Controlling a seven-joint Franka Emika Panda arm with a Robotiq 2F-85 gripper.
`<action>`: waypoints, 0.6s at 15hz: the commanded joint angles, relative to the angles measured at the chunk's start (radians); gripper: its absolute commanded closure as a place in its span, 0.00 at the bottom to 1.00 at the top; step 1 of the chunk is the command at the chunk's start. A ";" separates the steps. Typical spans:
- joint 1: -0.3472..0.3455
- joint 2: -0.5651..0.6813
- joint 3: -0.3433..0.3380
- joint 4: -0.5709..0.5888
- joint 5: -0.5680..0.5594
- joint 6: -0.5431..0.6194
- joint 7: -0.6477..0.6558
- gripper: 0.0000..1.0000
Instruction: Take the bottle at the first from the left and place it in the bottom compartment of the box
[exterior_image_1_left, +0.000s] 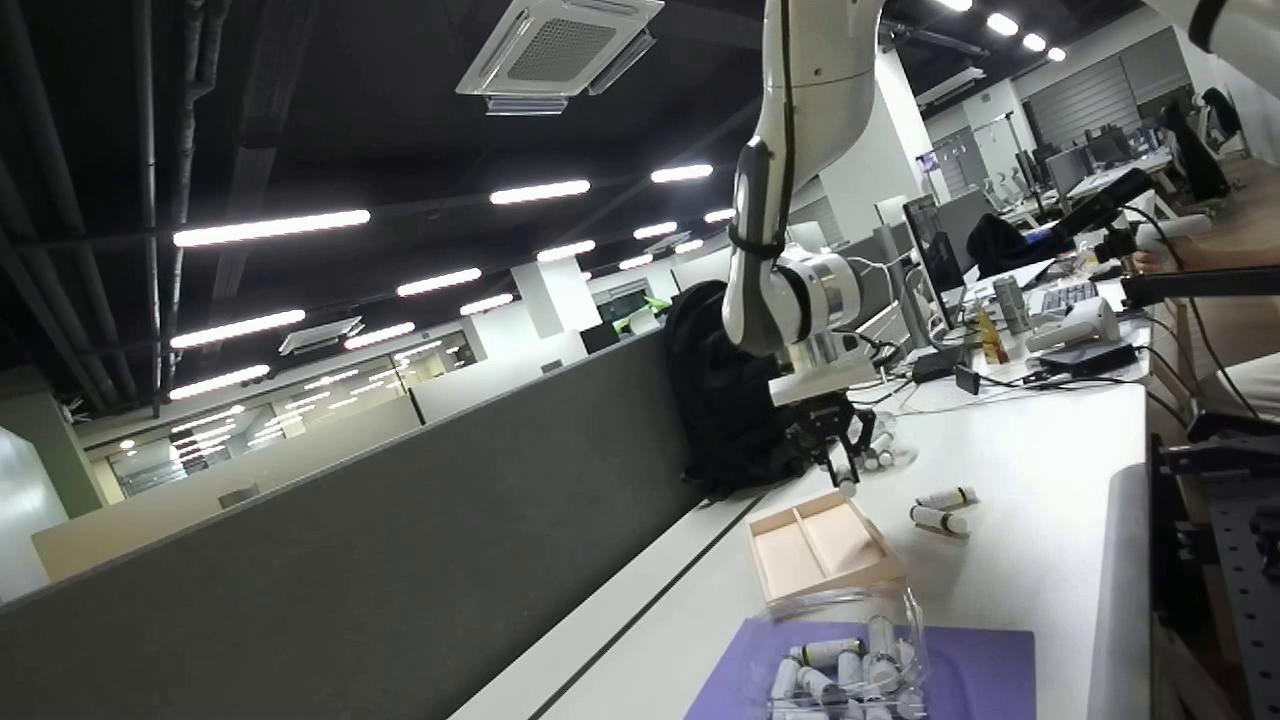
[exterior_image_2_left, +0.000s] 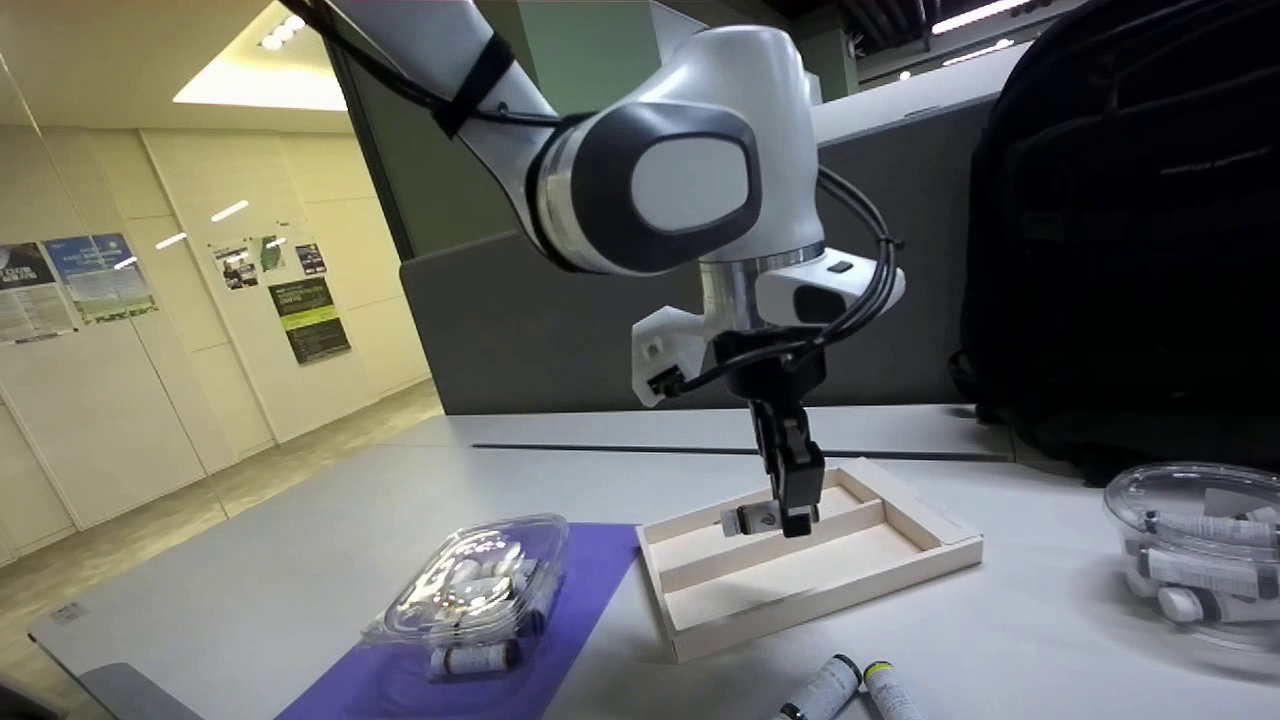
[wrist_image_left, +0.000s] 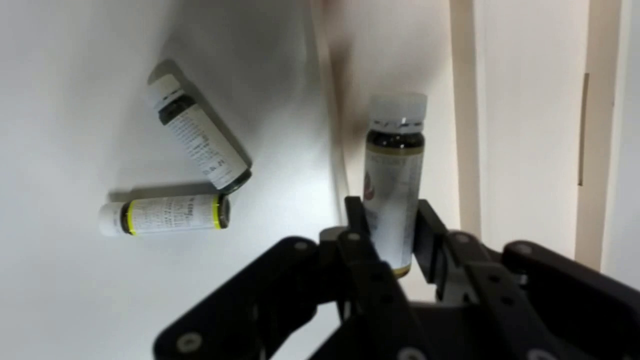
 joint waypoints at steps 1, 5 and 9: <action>0.051 0.107 -0.008 0.133 -0.024 -0.051 0.097 0.93; 0.111 0.187 -0.011 0.192 -0.028 -0.062 0.157 0.93; 0.126 0.227 -0.004 0.210 -0.016 -0.063 0.158 0.93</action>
